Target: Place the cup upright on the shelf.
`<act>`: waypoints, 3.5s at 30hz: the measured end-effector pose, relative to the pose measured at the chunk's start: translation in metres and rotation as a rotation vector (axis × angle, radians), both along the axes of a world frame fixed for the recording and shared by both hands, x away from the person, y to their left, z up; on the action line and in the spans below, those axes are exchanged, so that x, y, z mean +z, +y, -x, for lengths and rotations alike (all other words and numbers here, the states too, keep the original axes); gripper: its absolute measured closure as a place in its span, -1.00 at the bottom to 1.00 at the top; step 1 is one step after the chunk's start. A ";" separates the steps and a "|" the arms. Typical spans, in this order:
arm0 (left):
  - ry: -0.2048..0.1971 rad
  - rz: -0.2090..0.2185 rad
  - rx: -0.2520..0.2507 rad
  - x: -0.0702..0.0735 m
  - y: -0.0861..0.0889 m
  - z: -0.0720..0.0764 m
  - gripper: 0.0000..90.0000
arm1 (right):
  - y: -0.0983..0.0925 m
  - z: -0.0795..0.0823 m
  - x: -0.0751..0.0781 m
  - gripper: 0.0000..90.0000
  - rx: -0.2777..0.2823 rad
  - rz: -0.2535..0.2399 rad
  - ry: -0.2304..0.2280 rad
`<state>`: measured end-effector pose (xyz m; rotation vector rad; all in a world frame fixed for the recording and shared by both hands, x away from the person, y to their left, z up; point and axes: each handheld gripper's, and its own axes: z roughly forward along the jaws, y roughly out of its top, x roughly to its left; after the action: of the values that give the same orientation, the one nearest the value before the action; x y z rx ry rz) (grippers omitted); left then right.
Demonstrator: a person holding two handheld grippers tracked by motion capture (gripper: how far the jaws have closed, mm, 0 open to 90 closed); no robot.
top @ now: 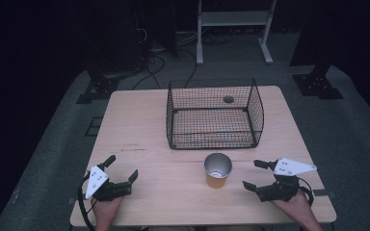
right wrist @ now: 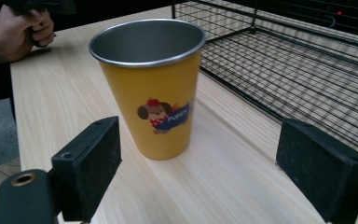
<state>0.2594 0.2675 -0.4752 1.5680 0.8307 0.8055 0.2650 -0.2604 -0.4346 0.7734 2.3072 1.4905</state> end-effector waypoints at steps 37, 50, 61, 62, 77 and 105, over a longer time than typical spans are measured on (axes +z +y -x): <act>-0.001 -0.001 -0.002 0.000 0.000 0.001 -0.96 | 0.062 -0.023 -0.011 -0.81 0.080 0.034 0.001; -0.001 0.000 -0.003 0.000 0.000 0.001 -0.96 | 0.078 -0.029 -0.012 -0.94 0.085 0.032 -0.002; -0.002 0.003 -0.005 0.000 0.000 0.001 -0.96 | 0.089 -0.034 -0.013 -0.93 0.095 0.021 -0.006; -0.002 0.003 -0.005 0.000 0.000 0.001 -0.96 | 0.088 -0.034 -0.012 -0.90 0.096 0.014 -0.009; -0.002 0.004 -0.002 0.000 0.000 0.001 -0.96 | 0.088 -0.034 -0.011 -0.72 0.105 0.004 -0.007; 0.002 0.003 -0.002 0.000 0.000 0.001 -0.96 | 0.040 -0.076 0.065 -0.73 0.150 -0.038 0.078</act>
<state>0.2587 0.2678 -0.4754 1.5672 0.8319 0.8013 0.3406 -0.2200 -0.3695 0.6932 2.4494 1.5982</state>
